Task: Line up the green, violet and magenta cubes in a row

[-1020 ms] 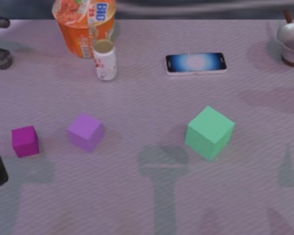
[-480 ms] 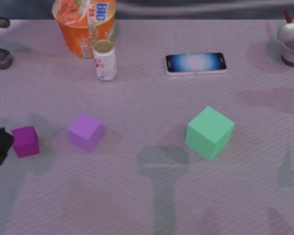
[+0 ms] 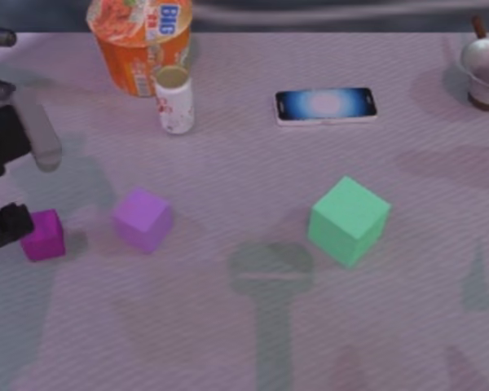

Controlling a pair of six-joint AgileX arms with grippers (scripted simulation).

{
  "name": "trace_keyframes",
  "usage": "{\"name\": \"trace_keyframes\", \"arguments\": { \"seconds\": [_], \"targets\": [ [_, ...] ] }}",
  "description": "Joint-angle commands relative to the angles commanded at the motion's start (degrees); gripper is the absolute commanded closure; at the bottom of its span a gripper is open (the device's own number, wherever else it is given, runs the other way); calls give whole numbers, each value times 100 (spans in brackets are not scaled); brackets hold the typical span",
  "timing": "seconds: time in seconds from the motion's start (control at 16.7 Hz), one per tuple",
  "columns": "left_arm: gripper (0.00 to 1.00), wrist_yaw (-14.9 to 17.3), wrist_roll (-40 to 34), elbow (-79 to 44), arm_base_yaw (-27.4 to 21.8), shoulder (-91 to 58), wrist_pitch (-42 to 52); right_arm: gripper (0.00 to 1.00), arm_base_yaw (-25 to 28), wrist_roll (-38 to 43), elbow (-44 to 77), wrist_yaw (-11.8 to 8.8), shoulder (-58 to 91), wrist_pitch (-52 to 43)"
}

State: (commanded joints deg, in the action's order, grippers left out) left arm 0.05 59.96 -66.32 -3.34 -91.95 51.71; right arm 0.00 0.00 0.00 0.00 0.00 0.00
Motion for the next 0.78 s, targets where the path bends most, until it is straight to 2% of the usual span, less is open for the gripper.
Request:
{"name": "trace_keyframes", "arguments": {
  "seconds": [0.36, 0.78],
  "targets": [
    [0, 0, 1068, -1257, -55, -1594, 855, 0, 0, 0, 0, 0, 0, 0],
    [0, -1, 1143, -1324, -31, -1698, 882, 0, 0, 0, 0, 0, 0, 0]
  ]
}}
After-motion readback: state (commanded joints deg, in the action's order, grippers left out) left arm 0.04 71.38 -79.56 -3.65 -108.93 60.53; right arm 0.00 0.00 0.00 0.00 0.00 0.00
